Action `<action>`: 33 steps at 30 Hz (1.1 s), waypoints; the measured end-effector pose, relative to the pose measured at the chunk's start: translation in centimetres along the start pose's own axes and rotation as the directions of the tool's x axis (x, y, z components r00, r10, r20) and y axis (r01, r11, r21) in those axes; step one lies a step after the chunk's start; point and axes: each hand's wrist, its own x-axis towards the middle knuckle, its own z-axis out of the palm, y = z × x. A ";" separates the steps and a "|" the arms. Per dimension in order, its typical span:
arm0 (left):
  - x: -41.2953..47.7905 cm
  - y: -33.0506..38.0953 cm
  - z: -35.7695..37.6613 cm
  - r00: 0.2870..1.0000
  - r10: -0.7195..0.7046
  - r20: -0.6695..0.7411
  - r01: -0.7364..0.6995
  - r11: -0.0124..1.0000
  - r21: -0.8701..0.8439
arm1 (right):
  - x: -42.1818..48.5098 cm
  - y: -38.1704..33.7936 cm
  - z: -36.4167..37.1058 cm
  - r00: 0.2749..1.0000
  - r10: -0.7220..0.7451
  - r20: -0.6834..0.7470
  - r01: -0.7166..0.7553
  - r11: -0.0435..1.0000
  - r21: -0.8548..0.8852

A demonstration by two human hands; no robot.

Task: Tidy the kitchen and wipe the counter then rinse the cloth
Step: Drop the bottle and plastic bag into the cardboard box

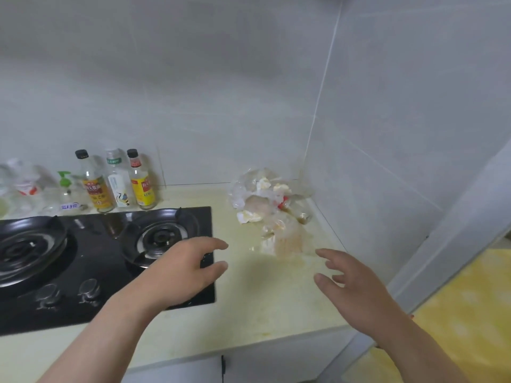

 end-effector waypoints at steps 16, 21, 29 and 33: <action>9.0 -2.6 2.6 0.995 -0.087 0.055 0.086 0.996 0.020 | 10.4 2.8 -0.8 0.994 0.057 0.088 -0.057 0.998 -0.012; 14.2 -4.8 3.2 0.994 -0.092 0.056 0.092 0.996 0.002 | 15.0 2.8 -0.1 0.992 0.064 0.112 -0.052 0.992 -0.112; 20.8 -7.9 7.8 0.984 -0.104 0.145 0.129 0.975 -0.180 | 19.9 4.8 1.8 0.978 0.137 0.155 -0.115 0.983 -0.145; 23.6 -7.2 11.7 0.979 -0.053 0.198 0.094 0.974 -0.206 | 22.3 6.7 1.9 0.976 0.156 0.152 -0.139 0.983 -0.117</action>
